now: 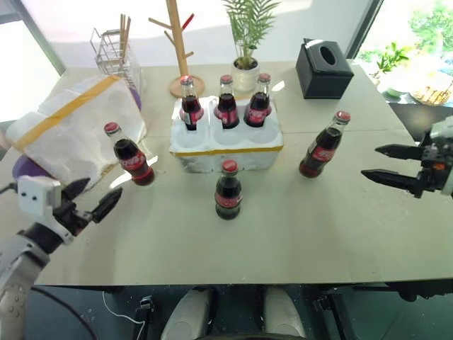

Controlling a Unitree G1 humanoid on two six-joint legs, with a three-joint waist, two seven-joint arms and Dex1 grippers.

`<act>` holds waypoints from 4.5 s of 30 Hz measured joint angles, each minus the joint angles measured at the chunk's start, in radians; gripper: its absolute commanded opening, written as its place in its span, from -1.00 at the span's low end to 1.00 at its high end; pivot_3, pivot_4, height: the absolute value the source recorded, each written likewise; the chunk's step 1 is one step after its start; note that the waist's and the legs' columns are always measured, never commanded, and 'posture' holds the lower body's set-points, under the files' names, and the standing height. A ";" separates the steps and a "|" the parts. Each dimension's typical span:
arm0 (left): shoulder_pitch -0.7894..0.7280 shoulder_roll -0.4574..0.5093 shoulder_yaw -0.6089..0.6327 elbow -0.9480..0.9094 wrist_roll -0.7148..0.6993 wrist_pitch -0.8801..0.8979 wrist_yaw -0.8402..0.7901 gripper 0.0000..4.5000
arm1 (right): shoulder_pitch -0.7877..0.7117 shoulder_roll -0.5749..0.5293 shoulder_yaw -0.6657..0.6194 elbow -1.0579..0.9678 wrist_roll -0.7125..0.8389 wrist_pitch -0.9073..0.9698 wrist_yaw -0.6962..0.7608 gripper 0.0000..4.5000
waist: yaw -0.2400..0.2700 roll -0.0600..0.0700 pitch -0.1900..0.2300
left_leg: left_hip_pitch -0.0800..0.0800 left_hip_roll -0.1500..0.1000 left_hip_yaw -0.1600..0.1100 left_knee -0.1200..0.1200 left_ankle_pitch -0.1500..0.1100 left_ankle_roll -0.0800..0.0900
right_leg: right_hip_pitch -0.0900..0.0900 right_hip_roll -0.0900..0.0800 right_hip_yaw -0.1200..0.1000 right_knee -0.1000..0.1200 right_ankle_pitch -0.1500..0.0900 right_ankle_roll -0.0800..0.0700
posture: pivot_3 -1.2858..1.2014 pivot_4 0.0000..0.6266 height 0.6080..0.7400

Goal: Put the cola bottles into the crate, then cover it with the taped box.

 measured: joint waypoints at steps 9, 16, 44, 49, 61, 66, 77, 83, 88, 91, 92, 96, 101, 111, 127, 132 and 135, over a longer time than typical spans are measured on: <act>-0.257 0.016 -0.175 0.203 0.106 -0.035 0.011 0.96 | -0.001 -0.004 -0.170 -0.386 0.394 0.337 -0.089 1.00 | 0.001 -0.002 0.000 | -0.001 0.000 0.000 0.000 0.000 0.000 | 0.000 0.000 0.000 -0.001 0.000 0.000 | 0.03 -0.52 1.00; -0.370 -0.009 -0.259 0.334 0.178 -0.099 -0.002 0.96 | -0.001 0.028 -0.187 -0.465 0.508 0.379 -0.226 1.00 | 0.001 -0.002 0.000 | -0.001 0.000 0.000 0.000 0.000 0.000 | 0.000 0.000 0.000 -0.001 0.001 0.000 | 0.03 -0.52 1.00; -0.428 0.105 -0.337 0.339 0.098 0.037 -0.202 0.22 | -0.036 0.032 -0.100 -0.513 0.595 0.342 -0.386 1.00 | 0.001 -0.009 0.003 | -0.004 0.000 -0.001 0.002 0.000 0.000 | -0.003 0.000 -0.001 0.000 0.002 0.000 | 0.03 -0.52 1.00; -0.648 0.167 -0.322 0.295 -0.053 0.194 -0.268 0.22 | -0.028 0.048 -0.076 -0.512 0.548 0.306 -0.396 1.00 | 0.006 -0.009 0.004 | -0.005 -0.001 -0.002 0.004 0.000 0.000 | -0.003 0.001 -0.002 0.001 0.003 0.001 | 0.03 -0.52 1.00; -1.086 -0.068 -0.524 0.812 0.151 -0.026 -0.330 0.22 | 0.045 0.091 -0.088 -0.527 0.508 0.266 -0.430 1.00 | -0.003 -0.009 0.004 | -0.006 -0.001 -0.001 0.004 0.004 -0.005 | -0.004 0.001 -0.002 0.001 0.003 0.001 | 0.03 -0.52 1.00; -1.106 -0.114 -0.574 0.942 0.236 -0.108 -0.391 0.22 | 0.096 0.103 -0.107 -0.542 0.496 0.263 -0.443 1.00 | -0.004 -0.010 0.004 | -0.010 -0.001 -0.001 0.005 0.004 -0.005 | -0.007 0.001 -0.002 0.000 0.003 0.001 | 0.03 -0.52 1.00; -1.058 -0.135 -0.609 0.948 0.358 -0.228 -0.413 0.22 | 0.093 0.138 -0.055 -0.523 0.426 0.209 -0.467 1.00 | -0.003 -0.009 0.004 | -0.016 -0.001 -0.001 0.016 0.003 -0.004 | -0.009 0.001 -0.002 0.005 0.007 0.003 | 0.03 -0.52 1.00; -1.030 -0.198 -0.603 1.003 0.397 -0.292 -0.346 0.99 | 0.032 0.169 0.040 -0.521 0.373 0.179 -0.491 1.00 | -0.002 -0.009 0.003 | -0.016 -0.002 -0.001 0.017 0.003 -0.005 | -0.010 0.002 -0.002 0.005 0.007 0.003 | 0.03 -0.52 1.00; -1.016 -0.194 -0.583 0.993 0.395 -0.289 -0.337 0.99 | 0.015 0.192 0.100 -0.521 0.327 0.164 -0.500 1.00 | -0.002 -0.009 0.003 | -0.016 -0.002 -0.001 0.018 0.003 -0.004 | -0.009 0.001 -0.002 0.005 0.007 0.004 | 0.03 -0.52 1.00; -0.993 -0.135 -0.544 0.888 0.344 -0.201 -0.363 0.99 | 0.020 0.204 0.140 -0.518 0.300 0.158 -0.492 1.00 | -0.008 -0.010 0.004 | -0.017 -0.001 -0.001 0.018 0.003 -0.005 | -0.011 0.002 -0.001 0.007 0.007 0.004 | 0.03 -0.52 1.00; -0.993 -0.106 -0.523 0.840 0.315 -0.163 -0.375 0.99 | 0.021 0.213 0.150 -0.512 0.300 0.161 -0.490 1.00 | -0.009 -0.010 0.004 | -0.017 -0.001 -0.001 0.018 0.003 -0.005 | -0.012 0.002 -0.001 0.008 0.007 0.003 | 0.03 -0.52 1.00; -0.981 0.050 -0.425 0.600 0.162 0.038 -0.438 0.99 | 0.026 0.233 0.223 -0.505 0.245 0.134 -0.473 1.00 | -0.013 -0.009 0.003 | -0.017 -0.002 0.000 0.018 0.003 -0.005 | -0.014 0.001 -0.001 0.010 0.006 0.003 | 0.03 -0.52 1.00; -0.778 0.266 -0.326 0.289 -0.037 0.262 -0.558 0.99 | 0.002 0.313 0.332 -0.476 0.159 0.075 -0.446 1.00 | -0.027 -0.008 0.003 | -0.015 -0.002 0.000 0.017 0.003 -0.005 | -0.012 0.001 0.000 0.011 0.006 0.003 | 0.03 -0.52 1.00; -0.453 0.307 -0.314 0.009 -0.088 0.275 -0.541 0.99 | -0.159 0.495 0.546 -0.347 0.020 0.015 -0.400 1.00 | -0.020 -0.008 0.003 | -0.014 -0.002 -0.002 0.017 0.003 -0.004 | -0.011 0.002 0.000 0.012 0.006 0.002 | 0.03 -0.52 1.00; -0.421 0.299 -0.342 -0.022 -0.116 0.248 -0.511 1.00 | -0.243 0.743 0.708 -0.134 -0.170 -0.045 -0.406 0.76 | -0.026 -0.008 0.003 | -0.014 -0.001 -0.002 0.016 0.004 -0.007 | -0.013 0.003 0.000 0.012 0.006 0.002 | 0.03 -0.52 1.00; -0.421 0.299 -0.356 -0.022 -0.116 0.234 -0.504 1.00 | -0.243 0.727 0.665 -0.149 -0.142 0.004 -0.406 0.27 | -0.026 -0.007 0.003 | -0.015 -0.002 -0.002 0.016 0.004 -0.007 | -0.014 0.003 0.001 0.012 0.006 0.002 | 0.03 -0.52 1.00; -0.422 0.297 -0.355 -0.020 -0.119 0.234 -0.491 1.00 | -0.259 0.688 0.593 -0.206 -0.057 0.093 -0.397 0.27 | -0.026 -0.007 0.004 | -0.016 -0.001 -0.002 0.016 0.004 -0.007 | -0.016 0.003 0.001 0.013 0.006 0.002 | 0.03 -0.52 1.00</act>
